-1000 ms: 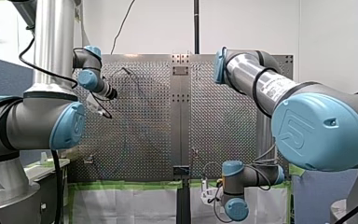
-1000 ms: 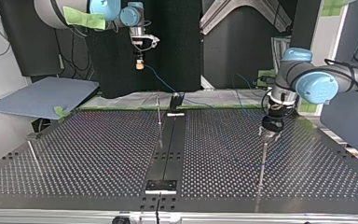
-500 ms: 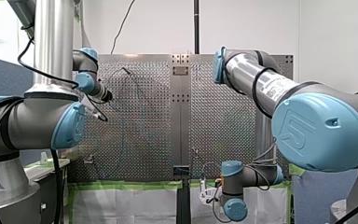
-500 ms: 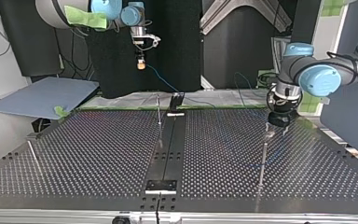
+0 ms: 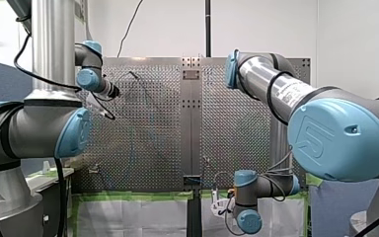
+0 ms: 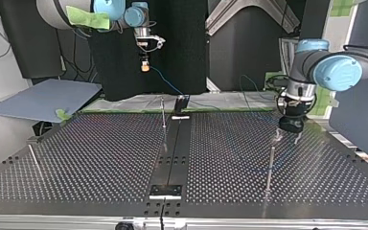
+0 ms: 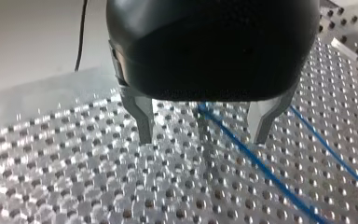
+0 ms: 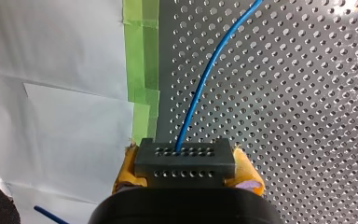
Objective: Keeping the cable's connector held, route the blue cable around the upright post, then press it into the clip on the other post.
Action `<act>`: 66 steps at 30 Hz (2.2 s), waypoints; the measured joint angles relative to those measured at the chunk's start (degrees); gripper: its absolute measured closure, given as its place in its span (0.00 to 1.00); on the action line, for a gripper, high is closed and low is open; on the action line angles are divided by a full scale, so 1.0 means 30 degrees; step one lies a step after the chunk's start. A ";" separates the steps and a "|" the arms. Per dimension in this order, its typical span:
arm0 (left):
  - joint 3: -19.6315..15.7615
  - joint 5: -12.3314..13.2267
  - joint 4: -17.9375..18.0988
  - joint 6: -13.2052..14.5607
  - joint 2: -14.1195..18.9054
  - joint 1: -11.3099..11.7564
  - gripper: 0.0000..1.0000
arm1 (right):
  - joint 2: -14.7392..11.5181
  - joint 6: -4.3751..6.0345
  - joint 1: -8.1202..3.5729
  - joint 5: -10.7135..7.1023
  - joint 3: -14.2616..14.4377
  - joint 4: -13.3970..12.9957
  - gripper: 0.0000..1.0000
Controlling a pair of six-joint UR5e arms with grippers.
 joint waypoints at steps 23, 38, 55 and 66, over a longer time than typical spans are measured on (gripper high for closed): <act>-0.0758 0.0399 -0.0595 -0.0348 0.2984 -0.0617 0.00 | -0.0001 0.0005 0.0023 -0.0058 -0.0006 -0.0059 1.00; -0.0578 0.1359 -0.1520 0.0110 0.5436 -0.0971 0.00 | 0.0000 0.0039 0.0027 -0.0172 -0.0181 -0.0010 1.00; 0.2300 -0.0620 -0.4514 0.3102 0.4895 -0.1075 0.00 | 0.0001 0.0061 0.0026 -0.0208 -0.0297 -0.0014 1.00; 0.4108 -0.2479 -0.6379 0.4969 0.4432 -0.1930 0.00 | 0.0000 0.0087 0.0029 -0.0215 -0.0349 -0.0004 1.00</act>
